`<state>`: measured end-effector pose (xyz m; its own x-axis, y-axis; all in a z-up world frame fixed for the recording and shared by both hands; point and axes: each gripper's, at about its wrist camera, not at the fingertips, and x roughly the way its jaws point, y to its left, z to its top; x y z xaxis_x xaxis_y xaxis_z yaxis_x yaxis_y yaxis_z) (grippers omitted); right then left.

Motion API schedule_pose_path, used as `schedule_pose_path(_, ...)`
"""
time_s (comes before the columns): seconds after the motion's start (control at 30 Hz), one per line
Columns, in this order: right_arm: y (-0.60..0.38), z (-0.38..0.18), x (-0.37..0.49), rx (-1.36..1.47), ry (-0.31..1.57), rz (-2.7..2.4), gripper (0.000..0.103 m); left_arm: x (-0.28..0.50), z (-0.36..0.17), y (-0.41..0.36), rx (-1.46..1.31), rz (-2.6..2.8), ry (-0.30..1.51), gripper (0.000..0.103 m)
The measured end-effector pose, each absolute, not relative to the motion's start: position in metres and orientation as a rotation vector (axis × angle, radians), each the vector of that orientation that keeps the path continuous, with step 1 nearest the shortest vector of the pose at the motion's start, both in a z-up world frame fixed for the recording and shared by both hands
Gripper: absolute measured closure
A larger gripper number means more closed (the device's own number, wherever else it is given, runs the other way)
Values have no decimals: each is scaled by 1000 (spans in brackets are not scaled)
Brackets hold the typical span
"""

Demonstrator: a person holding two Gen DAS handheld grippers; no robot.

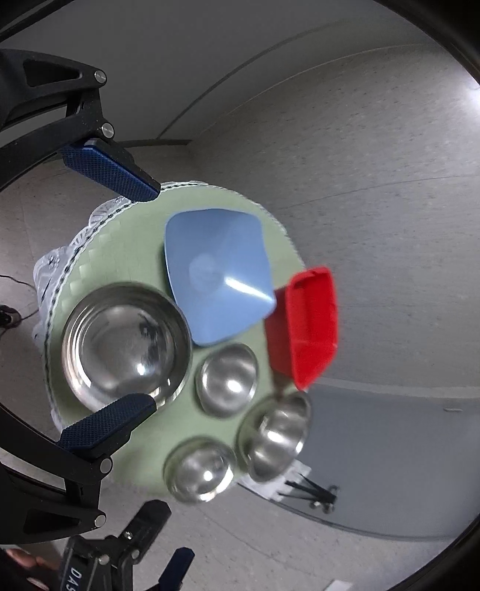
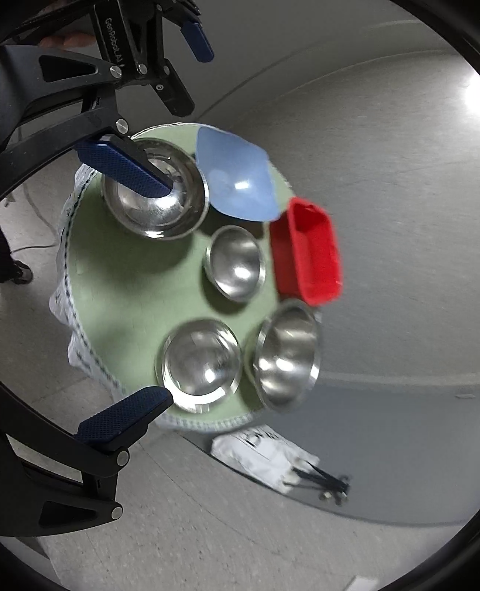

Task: Organize plates and bowls
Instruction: 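Move both grippers toward the large steel bowl beside the blue plate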

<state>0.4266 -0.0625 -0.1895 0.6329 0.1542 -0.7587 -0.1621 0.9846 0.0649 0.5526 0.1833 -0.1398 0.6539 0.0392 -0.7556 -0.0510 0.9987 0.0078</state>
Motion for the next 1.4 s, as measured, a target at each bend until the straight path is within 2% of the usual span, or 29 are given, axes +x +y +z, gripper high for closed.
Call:
schedule_pose_path(0.23, -32, -242, 468, -13, 1014, 226, 0, 602, -179, 208, -12, 59, 944, 1)
schedule_pose_path(0.5, -10, -244, 503, -17, 1003, 240, 0, 652, -192, 242, -39, 91, 949, 1)
schedule_pose_path(0.9, 28, -250, 554, -38, 1045, 286, 0, 666, -219, 272, -106, 194, 984, 1)
schedule_pose_path(1.17, 40, -230, 593, -75, 992, 297, 0, 700, -198, 269, -133, 155, 926, 1)
schedule_pose_path(1.4, -26, -202, 617, -61, 934, 145, 0, 770, -163, 189, -78, -124, 890, 1)
